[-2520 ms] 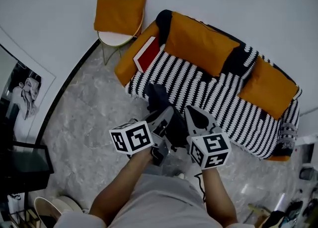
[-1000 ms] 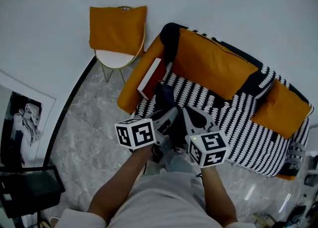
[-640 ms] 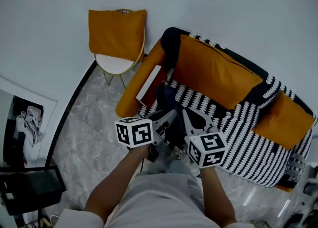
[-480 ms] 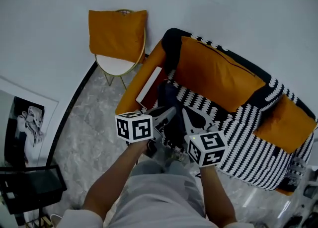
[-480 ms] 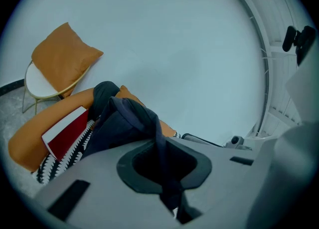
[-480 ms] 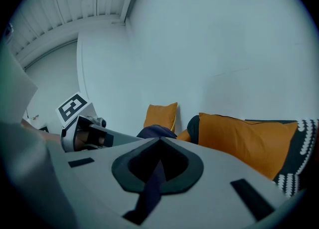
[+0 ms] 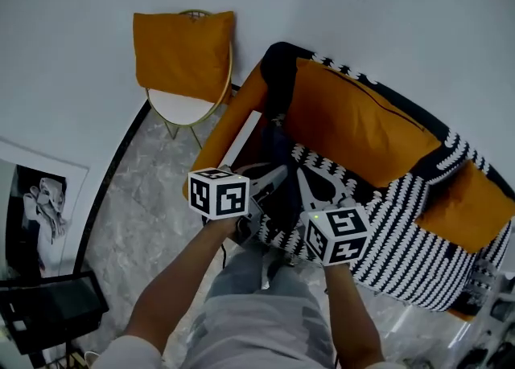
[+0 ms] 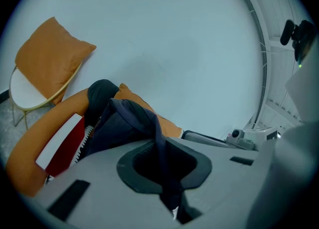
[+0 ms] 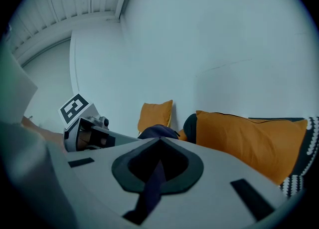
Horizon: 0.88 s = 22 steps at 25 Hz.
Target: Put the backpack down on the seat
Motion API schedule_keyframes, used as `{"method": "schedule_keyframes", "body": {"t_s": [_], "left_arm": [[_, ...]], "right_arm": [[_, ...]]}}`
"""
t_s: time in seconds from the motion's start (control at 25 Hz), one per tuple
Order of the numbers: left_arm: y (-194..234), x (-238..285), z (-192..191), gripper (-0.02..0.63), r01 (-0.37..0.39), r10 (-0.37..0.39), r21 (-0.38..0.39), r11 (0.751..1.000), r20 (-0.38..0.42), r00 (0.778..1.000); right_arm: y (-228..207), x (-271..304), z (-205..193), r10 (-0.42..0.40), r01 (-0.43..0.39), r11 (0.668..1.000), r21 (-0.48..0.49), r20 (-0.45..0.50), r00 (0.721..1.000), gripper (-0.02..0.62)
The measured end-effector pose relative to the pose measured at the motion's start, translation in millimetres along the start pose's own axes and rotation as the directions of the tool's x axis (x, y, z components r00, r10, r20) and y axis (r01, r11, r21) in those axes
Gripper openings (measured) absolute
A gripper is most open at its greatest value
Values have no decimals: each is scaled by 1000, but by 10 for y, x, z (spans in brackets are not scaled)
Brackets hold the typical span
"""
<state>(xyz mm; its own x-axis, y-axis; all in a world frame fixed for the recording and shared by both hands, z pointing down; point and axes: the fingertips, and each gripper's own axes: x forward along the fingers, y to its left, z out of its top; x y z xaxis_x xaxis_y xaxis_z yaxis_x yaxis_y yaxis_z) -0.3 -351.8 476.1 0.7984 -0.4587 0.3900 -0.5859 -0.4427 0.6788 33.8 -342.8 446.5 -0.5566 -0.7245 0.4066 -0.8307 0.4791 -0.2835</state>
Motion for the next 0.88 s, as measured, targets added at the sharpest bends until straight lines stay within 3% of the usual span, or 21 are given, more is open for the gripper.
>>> {"method": "schedule_keyframes", "body": {"t_s": [0.68, 0.88], "left_arm": [[819, 266, 355, 29, 83, -69, 99, 992, -139, 988], [1059, 309, 405, 29, 85, -59, 129, 988, -189, 980]], "right_arm": [[31, 942, -102, -6, 8, 998, 58, -42, 999, 2], [52, 1172, -148, -3, 7, 998, 67, -65, 998, 2]]}}
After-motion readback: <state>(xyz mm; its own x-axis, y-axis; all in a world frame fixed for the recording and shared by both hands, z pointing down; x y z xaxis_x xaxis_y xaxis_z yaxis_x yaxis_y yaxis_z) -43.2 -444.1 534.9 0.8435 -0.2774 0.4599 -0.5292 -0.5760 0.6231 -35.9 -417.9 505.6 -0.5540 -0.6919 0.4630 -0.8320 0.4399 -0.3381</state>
